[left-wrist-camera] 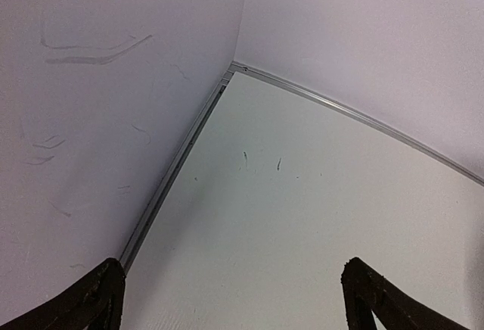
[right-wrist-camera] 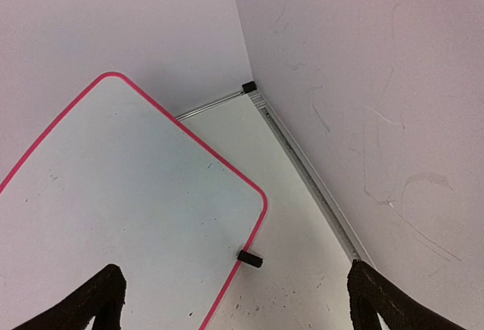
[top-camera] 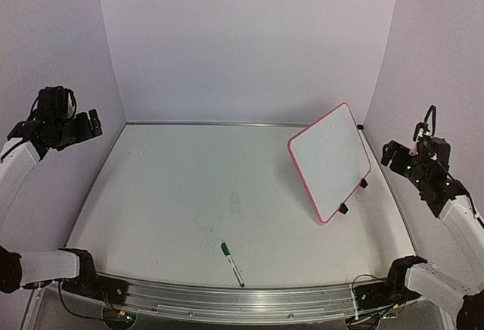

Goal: Write a sentence on the whiteboard
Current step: Move the whiteboard to the center of the board.

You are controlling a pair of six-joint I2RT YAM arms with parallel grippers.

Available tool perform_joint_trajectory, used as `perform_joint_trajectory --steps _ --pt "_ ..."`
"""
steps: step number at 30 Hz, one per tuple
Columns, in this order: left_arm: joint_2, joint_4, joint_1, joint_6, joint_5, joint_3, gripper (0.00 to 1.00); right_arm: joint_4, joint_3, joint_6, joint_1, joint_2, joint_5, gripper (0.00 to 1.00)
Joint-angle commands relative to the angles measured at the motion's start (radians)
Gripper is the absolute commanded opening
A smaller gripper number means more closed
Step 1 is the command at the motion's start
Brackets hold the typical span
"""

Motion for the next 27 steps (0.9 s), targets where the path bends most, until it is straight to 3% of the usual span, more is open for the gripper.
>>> perform_joint_trajectory --steps 1,7,13,18,27 --pt "0.012 -0.059 -0.004 0.077 0.032 0.095 1.0 -0.064 0.066 -0.026 0.005 0.034 -0.178 0.98" --pt "0.023 -0.034 -0.003 0.185 0.141 0.111 0.99 -0.118 0.103 0.005 0.006 0.142 -0.377 0.91" --pt "0.002 0.101 -0.003 0.197 0.206 -0.009 1.0 -0.142 0.06 0.076 0.039 0.258 -0.544 0.85" --pt "0.009 0.11 -0.003 0.218 0.227 -0.052 0.99 -0.143 0.004 0.11 0.122 0.306 -0.554 0.76" --pt "-0.01 0.116 -0.003 0.213 0.248 -0.083 0.99 -0.115 -0.08 0.15 0.128 0.397 -0.528 0.61"
